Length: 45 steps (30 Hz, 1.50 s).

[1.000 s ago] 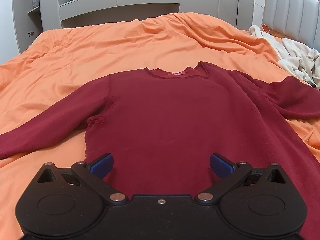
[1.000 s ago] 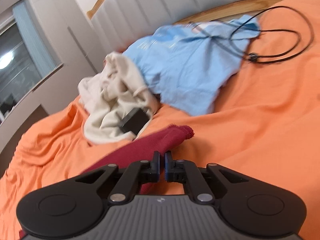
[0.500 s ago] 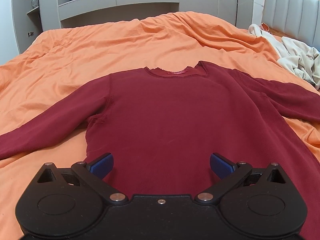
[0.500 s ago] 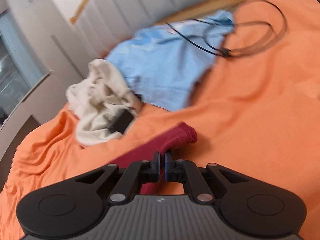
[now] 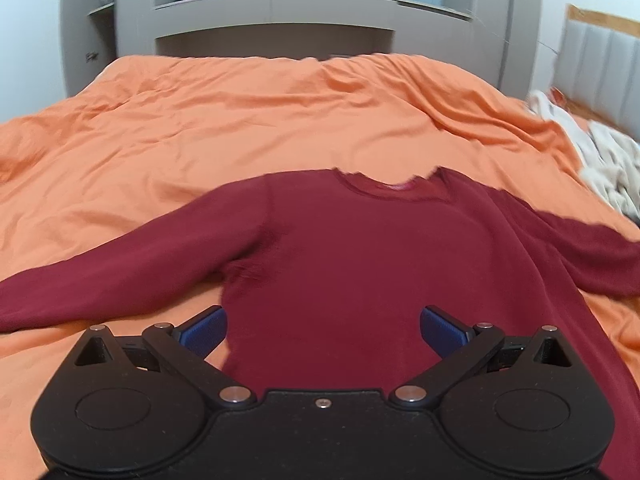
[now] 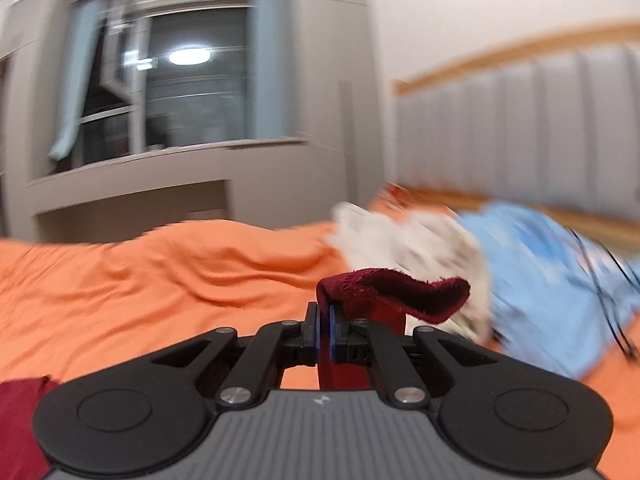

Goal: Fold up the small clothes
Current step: 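Grasp the sleeve cuff with the right tool and lift it, then carry the sleeve across the sweater body with the right tool and release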

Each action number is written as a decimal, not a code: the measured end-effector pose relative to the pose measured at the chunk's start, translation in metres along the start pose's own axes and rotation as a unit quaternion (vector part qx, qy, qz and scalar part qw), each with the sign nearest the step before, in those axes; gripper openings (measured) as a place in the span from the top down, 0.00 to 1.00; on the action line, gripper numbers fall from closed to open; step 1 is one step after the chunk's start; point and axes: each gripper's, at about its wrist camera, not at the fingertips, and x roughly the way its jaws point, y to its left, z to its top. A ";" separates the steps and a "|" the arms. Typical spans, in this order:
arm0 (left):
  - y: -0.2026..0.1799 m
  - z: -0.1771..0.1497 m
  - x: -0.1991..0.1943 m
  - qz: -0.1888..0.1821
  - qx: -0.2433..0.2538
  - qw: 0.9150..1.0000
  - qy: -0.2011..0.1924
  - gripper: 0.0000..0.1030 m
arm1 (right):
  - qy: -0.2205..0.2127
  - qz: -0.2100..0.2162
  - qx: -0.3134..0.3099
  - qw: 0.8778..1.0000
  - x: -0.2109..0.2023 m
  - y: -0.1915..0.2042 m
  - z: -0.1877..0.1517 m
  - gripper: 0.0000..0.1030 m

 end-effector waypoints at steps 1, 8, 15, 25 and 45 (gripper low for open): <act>0.004 0.002 0.000 0.006 -0.009 1.000 0.002 0.00 | -0.003 0.015 -0.014 1.000 0.001 0.017 0.005 0.95; 0.038 0.010 0.005 0.041 -0.067 0.997 0.025 0.00 | -0.020 0.108 -0.112 0.988 0.005 0.131 0.011 0.95; 0.069 0.014 0.010 0.107 -0.139 0.984 0.016 0.01 | -0.009 0.193 -0.243 0.950 -0.009 0.238 -0.036 0.95; 0.081 0.016 0.008 0.120 -0.163 0.979 0.013 0.01 | 0.010 0.273 -0.427 0.862 -0.058 0.323 -0.132 0.95; 0.057 0.015 0.049 0.024 -0.100 0.994 0.026 0.00 | 0.107 0.308 -0.272 0.905 -0.069 0.177 -0.108 0.16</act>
